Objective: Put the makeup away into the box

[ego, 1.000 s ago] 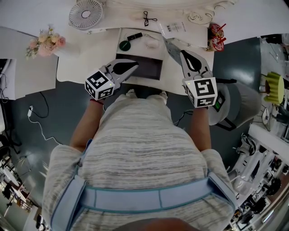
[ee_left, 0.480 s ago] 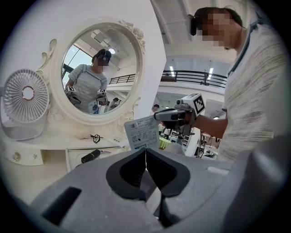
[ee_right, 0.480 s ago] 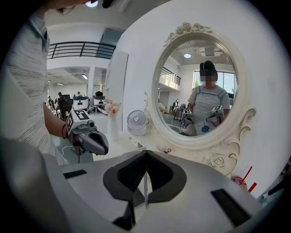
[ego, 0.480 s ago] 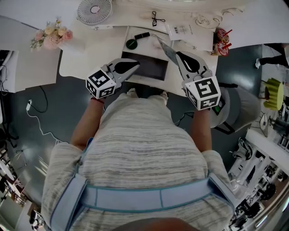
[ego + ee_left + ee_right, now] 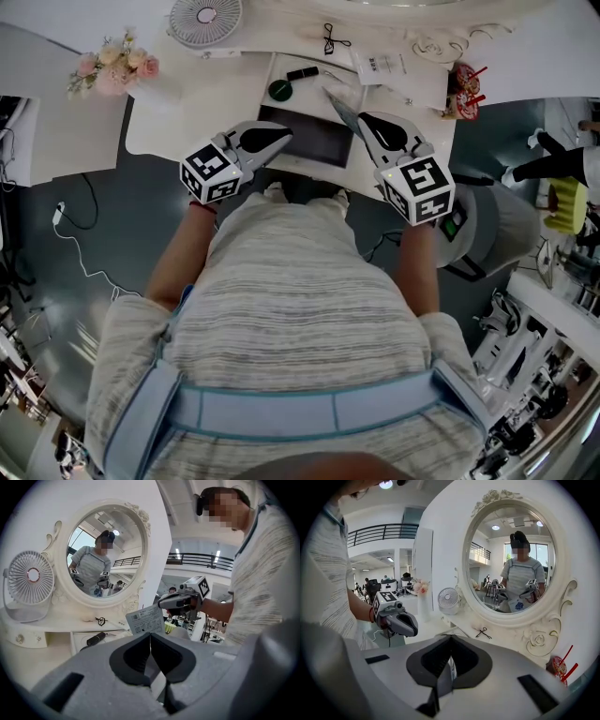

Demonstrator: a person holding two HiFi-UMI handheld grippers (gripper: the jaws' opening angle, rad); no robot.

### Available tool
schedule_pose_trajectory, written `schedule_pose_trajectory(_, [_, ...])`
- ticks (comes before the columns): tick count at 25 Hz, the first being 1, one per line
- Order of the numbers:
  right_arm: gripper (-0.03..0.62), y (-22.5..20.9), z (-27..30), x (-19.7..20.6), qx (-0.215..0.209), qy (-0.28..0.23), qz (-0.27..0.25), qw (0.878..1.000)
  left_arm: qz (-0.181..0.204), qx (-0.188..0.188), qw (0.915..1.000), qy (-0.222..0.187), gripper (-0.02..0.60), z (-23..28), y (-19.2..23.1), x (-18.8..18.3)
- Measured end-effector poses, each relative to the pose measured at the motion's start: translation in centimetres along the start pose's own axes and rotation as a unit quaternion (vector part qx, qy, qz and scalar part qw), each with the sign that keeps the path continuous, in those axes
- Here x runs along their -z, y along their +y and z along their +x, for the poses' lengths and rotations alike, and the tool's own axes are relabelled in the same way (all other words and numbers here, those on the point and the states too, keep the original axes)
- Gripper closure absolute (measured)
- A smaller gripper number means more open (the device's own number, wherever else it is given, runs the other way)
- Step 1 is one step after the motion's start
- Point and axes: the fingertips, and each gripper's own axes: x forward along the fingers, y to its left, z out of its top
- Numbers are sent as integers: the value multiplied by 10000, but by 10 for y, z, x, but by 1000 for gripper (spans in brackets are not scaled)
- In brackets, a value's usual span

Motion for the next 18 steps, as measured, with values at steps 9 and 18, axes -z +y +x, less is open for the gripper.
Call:
schedule_pose_trajectory(9, [586, 7, 11, 9, -105, 230, -63, 9997, -17, -12, 10000, -12, 568, -5, -1, 2])
schedule_pose_trajectory(18, [586, 36, 50, 40, -329, 595, -154, 9976, -43, -89, 9999, 21, 567, -11, 0, 6])
